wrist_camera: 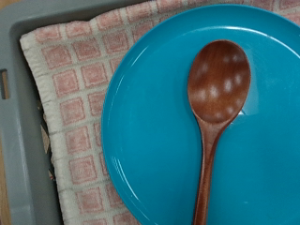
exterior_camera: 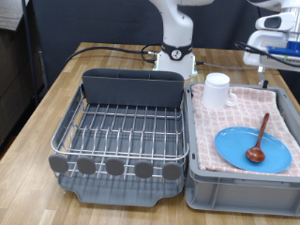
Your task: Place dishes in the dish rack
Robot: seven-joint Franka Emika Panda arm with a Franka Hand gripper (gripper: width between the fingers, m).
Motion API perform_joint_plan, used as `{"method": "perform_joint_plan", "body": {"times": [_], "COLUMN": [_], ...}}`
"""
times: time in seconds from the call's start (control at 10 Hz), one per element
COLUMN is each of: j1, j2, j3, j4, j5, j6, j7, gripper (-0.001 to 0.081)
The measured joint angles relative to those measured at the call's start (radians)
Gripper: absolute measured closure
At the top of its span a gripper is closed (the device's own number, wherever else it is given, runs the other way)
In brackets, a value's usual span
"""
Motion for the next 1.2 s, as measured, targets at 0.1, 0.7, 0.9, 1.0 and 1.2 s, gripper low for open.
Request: {"method": "perform_joint_plan", "body": {"times": [0.1, 0.7, 0.9, 1.0, 1.2], "j1": [0.008, 0.042, 0.047, 0.048, 0.047], "j2": [0.028, 0.134, 0.164, 0.174, 0.183], "j3": [-0.003, -0.030, -0.058, -0.070, -0.092], "j4": [0.009, 0.014, 0.007, 0.003, -0.011], "j5": [-0.039, -0.174, -0.259, -0.288, -0.324], "j6": [0.001, 0.044, 0.089, 0.105, 0.135], "j7": [0.062, 0.300, 0.370, 0.393, 0.422], "gripper": [0.0004, 0.0004, 0.0004, 0.0004, 0.0004]}}
